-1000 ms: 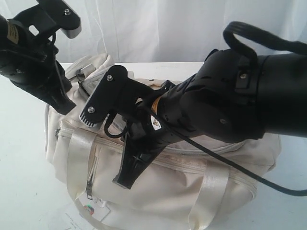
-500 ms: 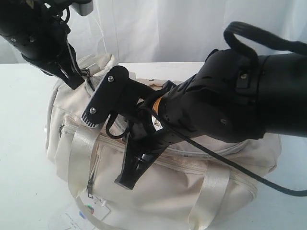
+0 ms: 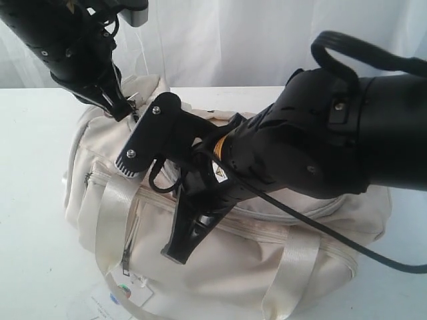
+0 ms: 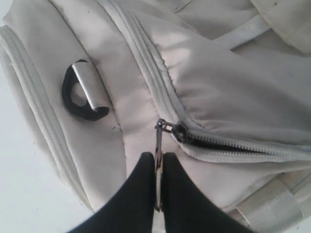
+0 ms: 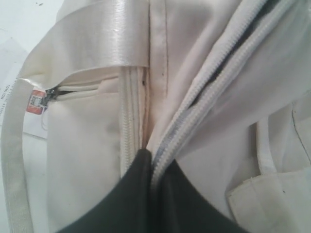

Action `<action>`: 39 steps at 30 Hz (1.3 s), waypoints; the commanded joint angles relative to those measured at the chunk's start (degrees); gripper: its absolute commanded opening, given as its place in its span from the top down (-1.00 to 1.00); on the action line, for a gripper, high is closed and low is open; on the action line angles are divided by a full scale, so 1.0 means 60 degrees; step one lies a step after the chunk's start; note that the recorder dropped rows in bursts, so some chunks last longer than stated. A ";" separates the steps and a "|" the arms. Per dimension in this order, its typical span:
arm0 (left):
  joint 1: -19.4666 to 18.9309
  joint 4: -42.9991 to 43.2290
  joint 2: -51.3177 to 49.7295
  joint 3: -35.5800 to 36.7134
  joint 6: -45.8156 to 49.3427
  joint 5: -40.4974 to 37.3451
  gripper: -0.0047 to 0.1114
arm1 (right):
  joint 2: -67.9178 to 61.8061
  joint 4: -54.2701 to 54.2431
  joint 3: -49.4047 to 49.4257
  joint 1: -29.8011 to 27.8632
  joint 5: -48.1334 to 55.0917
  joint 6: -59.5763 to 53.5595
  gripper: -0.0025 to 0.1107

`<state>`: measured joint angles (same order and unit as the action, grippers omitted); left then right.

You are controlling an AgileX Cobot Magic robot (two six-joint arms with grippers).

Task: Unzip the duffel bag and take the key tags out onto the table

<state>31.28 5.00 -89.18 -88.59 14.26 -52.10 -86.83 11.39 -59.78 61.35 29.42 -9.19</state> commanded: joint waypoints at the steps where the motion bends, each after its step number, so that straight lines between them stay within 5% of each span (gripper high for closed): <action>1: -0.0171 0.0460 0.0207 -0.0245 0.0009 -0.0675 0.92 | -0.0005 -0.0222 0.0191 0.0043 0.0911 0.0367 0.95; 6: -0.0171 0.0446 0.0406 -0.0242 0.0186 -0.1714 0.92 | 0.0055 -0.0222 0.0169 0.0043 0.0636 0.0596 0.73; 14: -0.0171 -0.0620 0.0689 -0.0242 0.1143 -0.2171 0.92 | 0.0923 -0.0222 0.0169 0.0043 -0.0997 0.0862 0.12; 22: -0.0171 -0.1127 0.0689 -0.0242 0.1410 -0.2326 0.92 | 0.0981 -0.0222 0.0169 0.0059 -0.3507 0.0540 0.12; 33: -0.0171 -0.1126 0.0752 -0.0242 0.1435 -0.1949 0.92 | -0.0287 -0.0222 0.0169 0.0059 -0.4273 0.0512 0.12; 39: -0.0171 -0.1126 0.0752 -0.0242 0.1452 -0.1703 0.92 | -0.0482 -0.0242 0.0169 0.0059 -0.4275 0.0926 0.42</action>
<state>30.14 0.00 -85.57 -89.67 22.76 -63.15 -89.48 10.02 -58.80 61.69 4.28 -4.83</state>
